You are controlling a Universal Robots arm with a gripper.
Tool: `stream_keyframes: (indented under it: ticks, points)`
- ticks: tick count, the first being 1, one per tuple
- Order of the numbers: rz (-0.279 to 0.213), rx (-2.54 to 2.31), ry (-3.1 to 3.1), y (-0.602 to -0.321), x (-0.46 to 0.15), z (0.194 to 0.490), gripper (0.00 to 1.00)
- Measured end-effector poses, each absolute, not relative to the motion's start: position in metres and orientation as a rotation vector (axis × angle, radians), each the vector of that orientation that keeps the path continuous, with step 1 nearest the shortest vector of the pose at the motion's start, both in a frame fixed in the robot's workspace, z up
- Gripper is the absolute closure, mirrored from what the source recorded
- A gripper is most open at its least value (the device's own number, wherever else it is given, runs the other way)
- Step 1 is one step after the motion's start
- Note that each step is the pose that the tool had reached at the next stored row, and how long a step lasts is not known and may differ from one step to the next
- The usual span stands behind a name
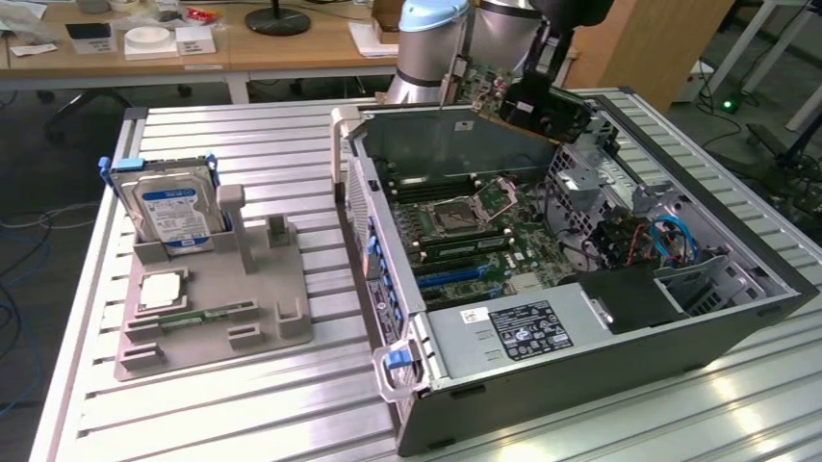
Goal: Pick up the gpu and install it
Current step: 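Insert the gpu into the slot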
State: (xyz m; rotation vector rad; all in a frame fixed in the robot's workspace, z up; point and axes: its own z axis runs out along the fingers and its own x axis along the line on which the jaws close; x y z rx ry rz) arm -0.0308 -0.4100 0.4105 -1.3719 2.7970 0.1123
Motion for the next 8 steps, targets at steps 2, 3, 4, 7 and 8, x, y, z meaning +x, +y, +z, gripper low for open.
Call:
stream_keyframes:
  ticks: [2, 3, 4, 7, 8]
  points:
    - [0.103, -1.398, 2.772, -0.41, -0.0308, 0.4101, 0.72]
    - [0.1, -1.412, 2.76, -0.41, -0.0308, 0.41, 0.72]
    - [0.098, -1.433, 2.747, -0.41, -0.0307, 0.4098, 0.72]
    - [0.095, -1.49, 2.713, -0.41, -0.0308, 0.4094, 0.72]
    - [0.094, -1.506, 2.702, -0.41, -0.0308, 0.4092, 0.72]
